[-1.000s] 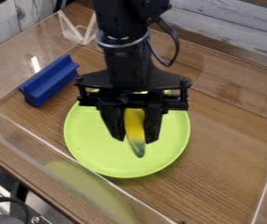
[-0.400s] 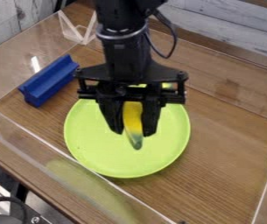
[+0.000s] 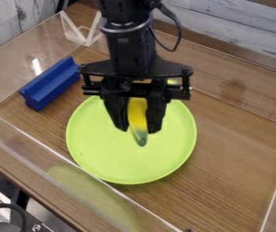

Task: Put the banana in the green plate

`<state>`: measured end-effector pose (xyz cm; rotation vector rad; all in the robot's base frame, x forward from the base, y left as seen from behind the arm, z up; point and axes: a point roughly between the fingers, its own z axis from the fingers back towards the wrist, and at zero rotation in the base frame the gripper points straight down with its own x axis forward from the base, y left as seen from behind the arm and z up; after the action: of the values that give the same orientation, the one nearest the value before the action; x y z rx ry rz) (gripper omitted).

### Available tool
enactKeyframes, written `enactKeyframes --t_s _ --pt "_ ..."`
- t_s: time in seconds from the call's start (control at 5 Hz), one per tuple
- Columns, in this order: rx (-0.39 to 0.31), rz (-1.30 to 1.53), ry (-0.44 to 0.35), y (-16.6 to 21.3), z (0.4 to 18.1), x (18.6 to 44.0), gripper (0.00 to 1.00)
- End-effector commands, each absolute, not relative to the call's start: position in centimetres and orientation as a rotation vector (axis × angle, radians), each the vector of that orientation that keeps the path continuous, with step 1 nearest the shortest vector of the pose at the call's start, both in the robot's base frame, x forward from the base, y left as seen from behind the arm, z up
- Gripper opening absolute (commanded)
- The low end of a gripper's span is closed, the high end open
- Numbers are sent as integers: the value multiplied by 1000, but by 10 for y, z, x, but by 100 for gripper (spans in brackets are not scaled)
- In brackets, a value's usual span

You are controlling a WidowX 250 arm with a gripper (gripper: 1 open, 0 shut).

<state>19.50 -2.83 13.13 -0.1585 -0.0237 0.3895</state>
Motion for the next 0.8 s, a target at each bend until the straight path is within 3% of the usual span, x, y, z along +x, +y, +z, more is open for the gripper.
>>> enactKeyframes --t_s 0.0,0.6 --pt "-171 381 -66 -25 138 207 0" --pt "-176 380 -74 -24 122 212 0"
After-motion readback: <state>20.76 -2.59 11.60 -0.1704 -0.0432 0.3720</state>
